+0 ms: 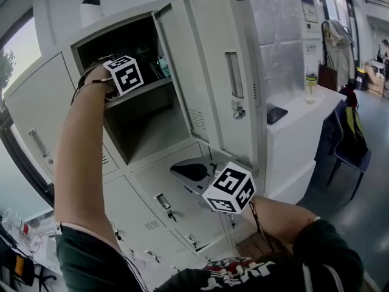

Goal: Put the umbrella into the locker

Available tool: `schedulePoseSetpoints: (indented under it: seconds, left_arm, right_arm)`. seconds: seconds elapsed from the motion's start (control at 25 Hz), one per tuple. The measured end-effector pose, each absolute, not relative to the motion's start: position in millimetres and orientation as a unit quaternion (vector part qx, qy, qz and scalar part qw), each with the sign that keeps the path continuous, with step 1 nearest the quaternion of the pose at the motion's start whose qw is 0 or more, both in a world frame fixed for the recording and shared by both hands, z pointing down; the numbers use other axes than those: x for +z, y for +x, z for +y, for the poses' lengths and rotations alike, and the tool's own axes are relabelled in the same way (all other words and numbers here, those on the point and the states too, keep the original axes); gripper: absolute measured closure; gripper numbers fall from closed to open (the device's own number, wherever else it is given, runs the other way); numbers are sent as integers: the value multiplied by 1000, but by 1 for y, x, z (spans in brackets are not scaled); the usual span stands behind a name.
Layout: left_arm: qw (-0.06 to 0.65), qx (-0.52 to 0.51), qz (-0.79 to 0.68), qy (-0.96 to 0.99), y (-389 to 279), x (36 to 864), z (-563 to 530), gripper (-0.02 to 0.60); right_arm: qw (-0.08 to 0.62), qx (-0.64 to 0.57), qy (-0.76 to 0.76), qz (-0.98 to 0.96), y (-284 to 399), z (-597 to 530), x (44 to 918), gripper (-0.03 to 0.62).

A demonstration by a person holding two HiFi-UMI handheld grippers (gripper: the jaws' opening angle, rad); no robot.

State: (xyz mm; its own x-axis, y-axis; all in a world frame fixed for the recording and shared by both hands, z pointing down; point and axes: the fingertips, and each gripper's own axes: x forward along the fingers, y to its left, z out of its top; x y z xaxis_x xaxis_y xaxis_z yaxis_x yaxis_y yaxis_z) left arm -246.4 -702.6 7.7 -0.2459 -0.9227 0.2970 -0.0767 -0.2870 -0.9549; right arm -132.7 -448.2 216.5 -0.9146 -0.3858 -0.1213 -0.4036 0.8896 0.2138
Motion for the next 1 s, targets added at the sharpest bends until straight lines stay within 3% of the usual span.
schedulePoseSetpoints:
  seconds: [0.24, 0.36, 0.52, 1.0]
  left_arm:
    - [353, -559, 573, -484, -253, -6, -709, 169]
    - [354, -541, 603, -467, -258, -7, -715, 197]
    - [327, -585, 539, -510, -251, 12, -705, 280]
    - [230, -598, 490, -591, -234, 8, -660, 282]
  right_arm:
    - [37, 116, -194, 973, -140, -439, 219, 560]
    - [32, 109, -184, 976, -145, -434, 223, 560]
    - [30, 101, -181, 978, -143, -432, 228, 560]
    - [26, 83, -180, 980, -129, -428, 233, 560]
